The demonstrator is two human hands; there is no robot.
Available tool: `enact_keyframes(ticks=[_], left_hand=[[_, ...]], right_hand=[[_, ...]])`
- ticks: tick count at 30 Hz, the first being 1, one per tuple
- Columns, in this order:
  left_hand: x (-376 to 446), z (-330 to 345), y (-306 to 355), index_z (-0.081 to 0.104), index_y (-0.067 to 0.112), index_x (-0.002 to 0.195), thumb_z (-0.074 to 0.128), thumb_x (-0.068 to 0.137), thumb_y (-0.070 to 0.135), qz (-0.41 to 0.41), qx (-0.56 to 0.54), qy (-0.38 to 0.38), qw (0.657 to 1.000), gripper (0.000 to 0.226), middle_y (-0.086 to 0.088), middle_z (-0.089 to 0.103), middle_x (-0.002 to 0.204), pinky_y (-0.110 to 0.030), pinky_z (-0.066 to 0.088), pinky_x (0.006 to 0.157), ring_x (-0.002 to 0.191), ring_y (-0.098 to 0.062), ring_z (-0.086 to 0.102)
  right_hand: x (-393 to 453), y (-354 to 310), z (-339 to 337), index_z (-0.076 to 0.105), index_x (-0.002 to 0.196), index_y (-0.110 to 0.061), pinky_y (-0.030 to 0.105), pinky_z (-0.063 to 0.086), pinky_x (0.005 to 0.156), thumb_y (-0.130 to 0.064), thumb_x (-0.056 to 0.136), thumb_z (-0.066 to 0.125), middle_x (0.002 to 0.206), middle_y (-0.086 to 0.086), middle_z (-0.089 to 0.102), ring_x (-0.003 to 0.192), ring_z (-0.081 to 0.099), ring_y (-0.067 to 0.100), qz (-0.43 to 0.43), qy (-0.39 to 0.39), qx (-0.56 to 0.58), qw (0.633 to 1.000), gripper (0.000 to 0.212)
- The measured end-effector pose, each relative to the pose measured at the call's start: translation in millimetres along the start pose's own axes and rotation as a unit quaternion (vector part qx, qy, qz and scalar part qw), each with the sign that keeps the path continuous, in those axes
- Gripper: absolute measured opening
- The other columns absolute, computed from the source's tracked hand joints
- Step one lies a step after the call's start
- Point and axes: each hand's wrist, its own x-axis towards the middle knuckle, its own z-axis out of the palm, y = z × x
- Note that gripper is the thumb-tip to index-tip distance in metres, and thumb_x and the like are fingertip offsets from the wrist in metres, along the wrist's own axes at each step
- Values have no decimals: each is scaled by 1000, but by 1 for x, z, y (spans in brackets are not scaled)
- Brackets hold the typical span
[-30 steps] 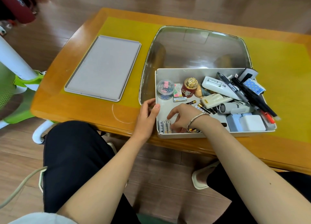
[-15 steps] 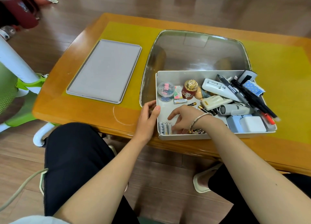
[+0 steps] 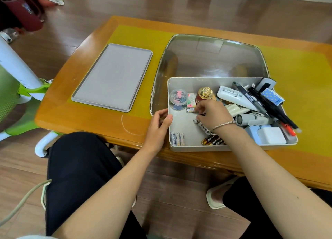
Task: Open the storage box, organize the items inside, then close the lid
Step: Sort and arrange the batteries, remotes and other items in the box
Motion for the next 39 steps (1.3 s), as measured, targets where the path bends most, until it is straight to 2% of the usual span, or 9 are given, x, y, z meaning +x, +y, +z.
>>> enact_keyframes(ticks=[3, 7, 15, 20, 22, 25, 30, 34, 39], left_hand=[[0, 0, 1, 47, 14, 129, 53, 80, 50, 3, -2, -2, 1000, 61, 3, 61, 119, -12, 50, 70, 99, 3, 62], [0, 1, 0, 47, 14, 131, 52, 82, 49, 4, 1, -1, 1000, 61, 0, 59, 123, -15, 51, 73, 107, -6, 60], [0, 0, -1, 46, 14, 132, 52, 85, 46, 3, 2, 1, 1000, 57, 1, 59, 123, -13, 50, 73, 106, -5, 60], [0, 1, -3, 46, 14, 132, 57, 87, 48, 0, 1, 3, 1000, 57, 1, 60, 123, -16, 51, 75, 107, -7, 60], [1, 0, -4, 46, 14, 132, 56, 86, 47, 0, 4, 5, 1000, 57, -1, 59, 124, -21, 51, 80, 110, -10, 59], [1, 1, -4, 47, 15, 131, 55, 86, 49, 1, 12, 6, 1000, 58, -2, 58, 126, -26, 52, 84, 112, -13, 58], [0, 2, -3, 46, 16, 131, 51, 81, 54, -4, 16, 6, 1000, 63, -3, 58, 127, -32, 53, 88, 113, -13, 58], [1, 2, -3, 46, 16, 132, 51, 80, 54, -6, 15, 4, 1000, 64, -2, 58, 125, -26, 53, 82, 110, -11, 60], [1, 2, -5, 46, 16, 132, 51, 81, 54, -5, 17, 7, 1000, 64, -2, 59, 126, -29, 53, 85, 111, -12, 60]], right_hand=[[-1, 4, -1, 68, 100, -22, 38, 51, 87, -16, 81, 67, 108, 3, 65, 101, 59, 24, -8, -33, -80, 996, 20], [-4, 6, 3, 67, 104, -24, 35, 50, 85, -22, 82, 66, 115, 3, 59, 104, 57, 24, -26, -55, -138, 989, 22], [1, 5, 5, 66, 97, -23, 34, 48, 70, -20, 88, 57, 108, 2, 57, 97, 57, 26, -93, -38, -184, 978, 13], [-3, 8, 1, 57, 103, -17, 31, 47, 67, -25, 86, 63, 84, 1, 63, 78, 58, 22, -116, 36, -47, 991, 20], [-6, 2, -1, 59, 98, -20, 26, 44, 66, -21, 81, 68, 72, -6, 61, 69, 56, 12, -99, -4, 32, 995, 19], [-9, -4, 1, 64, 83, -22, 20, 42, 62, -27, 78, 74, 64, -8, 61, 62, 57, 6, -57, -99, 20, 993, 12], [-13, -5, 2, 67, 93, -19, 14, 48, 50, -25, 84, 69, 63, -6, 69, 52, 63, 6, -18, -236, 74, 969, 11], [-13, 5, -16, 70, 93, -20, 18, 48, 67, -22, 74, 78, 69, -11, 65, 66, 60, 4, -73, -194, -30, 978, 20], [-18, 21, -30, 68, 105, -23, 27, 49, 84, -23, 71, 78, 102, -5, 64, 95, 60, 14, -104, -266, -182, 941, 35]])
